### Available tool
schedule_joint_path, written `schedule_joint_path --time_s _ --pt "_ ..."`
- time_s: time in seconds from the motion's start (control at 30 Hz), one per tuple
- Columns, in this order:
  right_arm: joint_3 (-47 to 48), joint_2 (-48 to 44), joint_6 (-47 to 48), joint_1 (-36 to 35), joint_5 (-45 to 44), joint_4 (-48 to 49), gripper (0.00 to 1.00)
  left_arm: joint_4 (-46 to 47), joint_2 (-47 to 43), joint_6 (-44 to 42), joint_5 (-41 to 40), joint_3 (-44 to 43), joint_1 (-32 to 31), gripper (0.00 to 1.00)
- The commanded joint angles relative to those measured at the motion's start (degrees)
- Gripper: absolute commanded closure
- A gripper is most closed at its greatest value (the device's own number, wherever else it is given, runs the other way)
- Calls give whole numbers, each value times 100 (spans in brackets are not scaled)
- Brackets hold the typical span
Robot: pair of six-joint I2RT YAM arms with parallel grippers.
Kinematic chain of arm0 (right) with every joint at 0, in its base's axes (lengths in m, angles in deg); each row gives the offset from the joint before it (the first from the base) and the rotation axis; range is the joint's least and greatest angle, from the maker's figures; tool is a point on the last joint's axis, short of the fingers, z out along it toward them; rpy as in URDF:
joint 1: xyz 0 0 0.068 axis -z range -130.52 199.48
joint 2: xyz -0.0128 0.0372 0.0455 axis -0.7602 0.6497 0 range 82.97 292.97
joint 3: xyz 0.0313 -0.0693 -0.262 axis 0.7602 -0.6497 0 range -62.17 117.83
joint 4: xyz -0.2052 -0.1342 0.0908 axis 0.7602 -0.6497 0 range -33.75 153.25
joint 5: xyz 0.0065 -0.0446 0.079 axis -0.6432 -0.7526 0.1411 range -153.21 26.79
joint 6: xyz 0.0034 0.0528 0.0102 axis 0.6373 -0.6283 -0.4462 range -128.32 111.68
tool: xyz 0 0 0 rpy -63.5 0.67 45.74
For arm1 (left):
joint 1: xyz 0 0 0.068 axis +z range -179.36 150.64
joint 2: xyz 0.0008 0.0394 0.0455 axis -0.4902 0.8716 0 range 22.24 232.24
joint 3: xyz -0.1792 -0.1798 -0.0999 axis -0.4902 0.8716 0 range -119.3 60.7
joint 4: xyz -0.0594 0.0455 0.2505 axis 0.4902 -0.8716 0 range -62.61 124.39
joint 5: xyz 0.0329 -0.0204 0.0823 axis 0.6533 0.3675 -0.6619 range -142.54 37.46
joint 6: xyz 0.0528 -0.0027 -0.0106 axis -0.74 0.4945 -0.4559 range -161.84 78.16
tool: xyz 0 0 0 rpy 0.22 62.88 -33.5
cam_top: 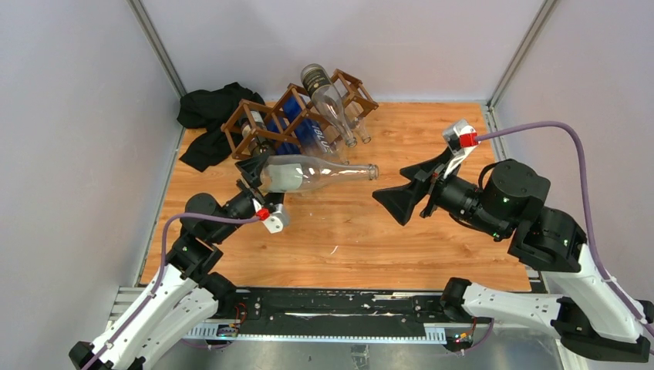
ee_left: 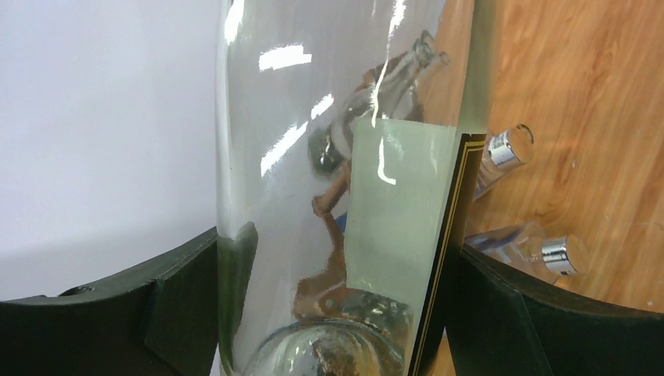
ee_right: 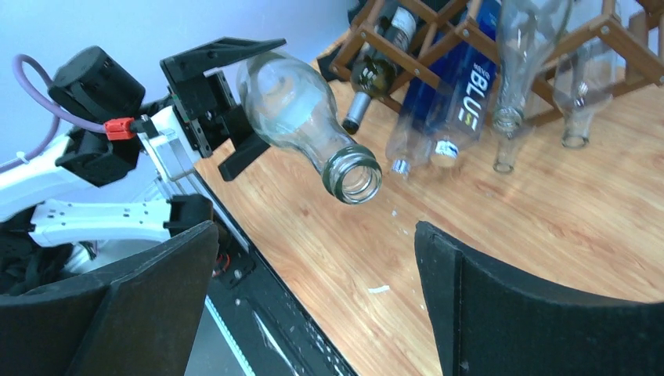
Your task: Take the wine bottle off the wine rack
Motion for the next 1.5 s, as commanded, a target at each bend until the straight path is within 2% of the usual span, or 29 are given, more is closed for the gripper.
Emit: schedule_joint_path --time_s 0.0,0.17,0.4,0.6,0.67,0.7,0.73,0.8,0.93,1.07,1.1,1.17,1.23,1.27,1.4,1.47 --pt "-530 -141 60 -70 255 1063 1 1519 -194 461 -155 -539 -24 100" --pt "-1415 -204 173 -72 845 2444 1 1508 -192 899 -242 -727 -22 100" --pt "-2472 -95 263 -76 647 5004 3 1499 -263 1567 18 -832 -24 100" --pt "-2454 553 387 -78 792 6415 11 1490 -233 1743 57 -831 -21 100" --pt "-2340 828 395 -86 884 6656 17 1469 -225 1758 70 -839 -22 100" --pt "-2291 924 394 -87 904 6757 23 1400 -215 1756 74 -874 -22 100" --pt "-2236 1012 400 -87 906 6814 33 1315 -202 1762 81 -908 -22 100" --pt "-2133 1153 404 -87 914 6872 45 1156 -182 1811 89 -982 -24 100" --pt "-2077 1296 429 -95 860 7068 53 800 -180 1849 253 -1032 -24 100" --pt "-2109 1302 476 -90 724 7184 69 419 -114 1951 363 -1112 -25 100" --pt "-2112 1301 477 -96 716 7187 70 318 -84 1971 402 -1147 -25 100" --pt "-2103 1320 460 -88 714 7188 63 209 -46 2081 468 -1195 -24 100" --pt "-2103 1346 423 -94 673 7230 45 169 -31 2187 511 -1209 -24 100" --pt "-2122 1355 407 -94 655 7289 39 169 -15 2240 509 -1209 -21 100" --pt "-2106 1436 355 -93 589 7420 36 169 22 2435 406 -1251 -24 100" --pt "-2067 1487 338 -93 582 7465 39 168 17 2503 392 -1253 -25 100"
